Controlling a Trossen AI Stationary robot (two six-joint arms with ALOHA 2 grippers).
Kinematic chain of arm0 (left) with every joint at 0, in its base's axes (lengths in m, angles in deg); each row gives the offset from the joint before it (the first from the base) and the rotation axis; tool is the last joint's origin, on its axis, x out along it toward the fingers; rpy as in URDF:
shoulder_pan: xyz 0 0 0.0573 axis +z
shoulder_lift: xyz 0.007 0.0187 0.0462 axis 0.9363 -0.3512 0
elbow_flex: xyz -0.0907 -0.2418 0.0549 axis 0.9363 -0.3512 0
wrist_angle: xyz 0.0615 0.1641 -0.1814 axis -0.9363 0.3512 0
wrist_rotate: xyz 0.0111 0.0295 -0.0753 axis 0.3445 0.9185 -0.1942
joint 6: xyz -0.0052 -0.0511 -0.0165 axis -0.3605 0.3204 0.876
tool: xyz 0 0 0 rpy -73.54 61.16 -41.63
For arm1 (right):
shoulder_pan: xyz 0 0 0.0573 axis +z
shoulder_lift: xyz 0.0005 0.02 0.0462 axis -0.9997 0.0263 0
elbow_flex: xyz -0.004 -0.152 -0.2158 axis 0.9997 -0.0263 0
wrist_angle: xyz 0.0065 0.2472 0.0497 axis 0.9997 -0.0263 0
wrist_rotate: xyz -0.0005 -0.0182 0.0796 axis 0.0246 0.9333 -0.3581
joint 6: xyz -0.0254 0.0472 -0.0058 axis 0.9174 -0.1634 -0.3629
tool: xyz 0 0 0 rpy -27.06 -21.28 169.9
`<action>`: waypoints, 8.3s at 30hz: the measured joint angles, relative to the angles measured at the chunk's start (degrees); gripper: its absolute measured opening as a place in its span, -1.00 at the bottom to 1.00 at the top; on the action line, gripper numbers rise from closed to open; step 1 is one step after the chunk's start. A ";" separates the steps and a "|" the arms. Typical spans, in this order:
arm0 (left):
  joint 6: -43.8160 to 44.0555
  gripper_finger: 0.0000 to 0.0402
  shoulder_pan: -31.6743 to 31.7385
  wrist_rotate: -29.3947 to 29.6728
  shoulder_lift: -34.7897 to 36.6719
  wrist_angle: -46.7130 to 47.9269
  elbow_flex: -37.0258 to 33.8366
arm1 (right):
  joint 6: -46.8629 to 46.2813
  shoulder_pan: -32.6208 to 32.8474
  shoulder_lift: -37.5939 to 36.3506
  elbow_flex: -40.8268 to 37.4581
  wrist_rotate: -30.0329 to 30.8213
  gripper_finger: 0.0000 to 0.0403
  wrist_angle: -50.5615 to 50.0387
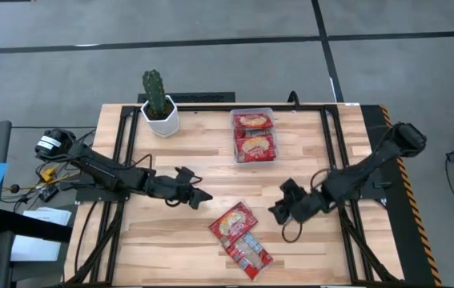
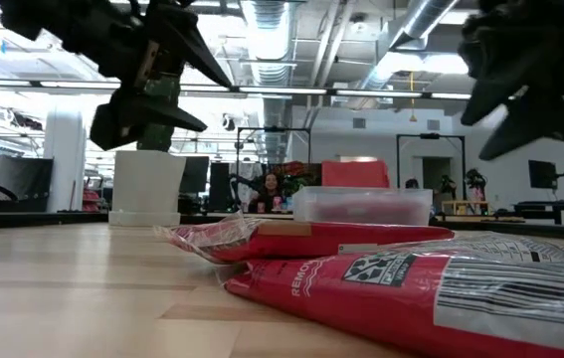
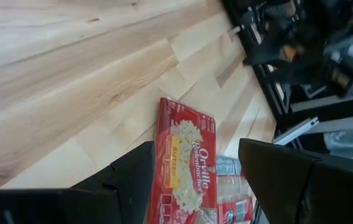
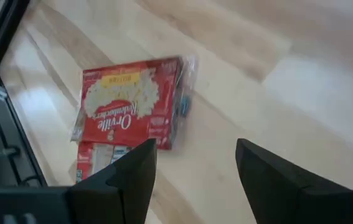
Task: Sort popcorn bags into baskets
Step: Put the popcorn bag into the transparent bin
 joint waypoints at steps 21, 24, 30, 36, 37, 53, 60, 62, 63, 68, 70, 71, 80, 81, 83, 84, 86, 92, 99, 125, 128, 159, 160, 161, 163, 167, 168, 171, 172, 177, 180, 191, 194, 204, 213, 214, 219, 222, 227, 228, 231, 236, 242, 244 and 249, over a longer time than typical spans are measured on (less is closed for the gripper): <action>4.06 0.10 -7.02 2.63 -19.04 -18.23 -0.04 | -19.32 3.62 29.51 6.74 6.01 0.21 27.31; 5.89 0.10 -7.02 1.77 -25.20 -26.73 0.07 | -19.02 2.25 33.36 10.00 6.36 0.21 27.31; 7.48 0.10 -7.02 -2.30 -34.43 -35.48 2.74 | -17.24 -0.20 38.89 15.98 7.46 0.21 27.73; 4.93 0.10 -7.19 -2.91 -34.07 -34.56 3.73 | -11.03 -4.15 38.71 17.51 7.50 0.07 25.41; 4.51 0.10 -7.14 -2.87 -33.85 -34.44 3.78 | -10.05 -4.93 38.67 17.45 7.90 0.03 25.37; 5.83 0.10 -7.22 1.29 -33.66 -29.82 4.73 | -3.10 -10.48 40.93 17.65 3.72 -0.24 30.27; 4.10 0.05 -7.22 1.32 -33.73 -29.06 6.04 | -0.58 -12.40 41.02 17.60 2.10 -0.29 31.04; 3.56 0.02 -7.22 1.32 -33.75 -28.89 6.24 | 1.00 -12.94 41.00 17.60 0.48 -0.41 31.01; 3.54 0.00 -7.22 1.34 -33.75 -28.81 6.32 | 1.47 -13.15 41.00 17.60 0.09 -0.48 31.01; 3.29 -0.06 -7.21 1.26 -33.80 -29.64 6.31 | 4.41 -13.70 41.05 17.54 -0.30 -0.93 31.01; 3.12 -0.08 -7.15 0.44 -33.86 -30.80 6.23 | 4.40 -14.05 41.05 17.54 -0.61 -0.93 30.99; 3.18 -0.09 -7.11 -0.06 -33.88 -31.56 6.21 | 4.49 -14.26 41.05 17.54 -0.82 -0.92 30.97; 3.95 -0.11 -6.82 -6.41 -30.31 -35.23 6.34 | 10.58 -15.66 35.93 17.33 -1.39 -0.98 26.38; 3.60 -0.11 -6.49 -6.33 -29.67 -35.25 6.34 | 11.60 -16.06 35.04 17.34 -1.39 -0.98 25.45; 3.11 -0.11 -5.80 -5.98 -28.74 -35.83 6.34 | 13.43 -16.89 33.31 17.35 -1.34 -0.98 23.97; 3.13 -0.11 -5.36 -5.99 -28.33 -36.01 6.36 | 14.42 -17.40 32.40 17.41 -1.37 -0.98 23.31; 3.13 -0.11 -4.50 -6.69 -27.39 -36.19 6.36 | 16.56 -18.32 30.38 17.41 -1.75 -0.98 21.80; 1.07 -0.12 -2.39 -8.39 -22.90 -37.47 6.38 | 22.83 -21.98 24.08 17.47 -2.55 -0.98 16.35; -0.39 -0.12 -0.39 -14.44 -16.25 -32.14 6.43 | 28.41 -24.81 18.70 17.49 -3.61 -0.93 9.84; 34.39 0.24 -14.19 16.72 -26.75 -12.01 1.87 | 23.47 -21.98 35.62 17.62 -21.43 0.34 20.31; 34.36 0.34 -13.02 16.73 -28.09 -13.78 2.19 | 23.67 -22.23 35.92 17.62 -21.66 0.34 21.48; 28.58 0.03 -7.43 13.54 -29.06 -20.09 1.88 | 25.94 -24.10 40.15 17.65 -23.80 -0.92 27.52; 27.95 0.02 -7.43 13.51 -29.10 -21.05 1.88 | 26.25 -24.36 40.08 17.65 -24.59 -0.92 27.58; 27.34 0.00 -7.43 13.49 -29.12 -22.11 1.88 | 26.46 -24.58 39.59 17.65 -25.15 -0.91 27.33; 25.74 -0.03 -7.39 13.49 -29.16 -24.36 1.81 | 27.43 -24.85 38.92 17.58 -25.54 -0.89 26.56; 24.07 -0.07 -7.24 14.40 -29.40 -27.76 1.77 | 30.29 -25.62 36.87 17.41 -25.75 -0.95 24.77; 24.07 -0.07 -7.07 14.70 -29.38 -28.34 1.77 | 30.99 -25.91 36.43 17.38 -25.78 -0.96 24.26; 22.61 -0.08 -7.02 14.76 -29.38 -30.75 1.77 | 33.10 -26.69 34.80 17.38 -25.79 -0.96 22.37; 22.05 -0.08 -7.00 14.68 -29.40 -32.03 1.77 | 33.71 -26.97 34.42 17.41 -25.73 -0.96 21.99; 18.21 -0.08 -5.22 12.41 -29.39 -40.92 1.81 | 34.95 -28.20 31.92 17.38 -25.64 -0.97 19.80; 15.71 -0.08 -3.64 9.62 -29.35 -45.90 1.88 | 36.35 -29.10 29.71 17.47 -25.68 -0.97 19.31; 12.39 -0.08 3.78 -8.72 -29.20 -71.27 1.95 | 46.05 -37.79 15.61 17.47 -25.02 -0.97 7.88; 11.92 -0.08 5.83 -11.74 -28.06 -72.76 2.15 | 50.97 -41.81 10.14 17.52 -25.30 -0.97 5.30; 11.40 -0.08 10.72 -18.91 -25.96 -72.89 2.56 | 86.83 -56.07 4.14 17.56 -31.14 -0.97 -8.16; 12.81 -0.08 14.07 -22.65 -24.79 -73.01 2.67 | 106.56 -58.22 6.47 22.18 -32.36 -0.97 -13.04; 13.26 -0.08 14.46 -23.46 -24.79 -72.96 2.67 | 107.60 -57.88 7.30 22.99 -32.36 -0.97 -12.21; 14.38 -0.08 16.69 -26.49 -24.79 -72.82 2.64 | 112.38 -56.96 12.61 26.72 -32.55 -0.97 -17.20; 14.76 -0.08 17.72 -28.64 -24.79 -72.86 2.64 | 115.49 -55.95 16.10 28.58 -32.48 -0.92 -19.76; 14.84 -0.08 18.61 -31.96 -24.79 -72.33 2.64 | 118.75 -54.33 20.52 30.10 -32.01 -0.70 -20.51; 14.84 -0.08 18.83 -32.44 -24.79 -72.01 2.64 | 118.93 -54.20 21.17 30.57 -31.45 -0.64 -20.94; 15.34 -0.08 19.82 -33.73 -24.81 -70.77 2.62 | 119.63 -54.09 23.21 32.78 -27.71 -0.41 -21.72; 15.40 -0.08 22.30 -38.03 -24.83 -69.23 2.62 | 119.65 -54.27 24.11 37.89 -22.62 0.04 -24.96; 9.04 -0.08 23.47 -48.02 -21.85 -62.08 2.64 | 109.90 -55.18 19.69 44.65 -20.93 0.28 -30.49; 4.48 -0.08 21.91 -50.24 -19.19 -53.10 2.64 | 102.16 -55.21 16.83 45.39 -23.20 0.28 -34.25; -9.81 -0.08 14.66 -45.00 -11.52 -26.64 2.97 | 83.81 -51.93 7.48 41.25 -36.35 0.29 -42.67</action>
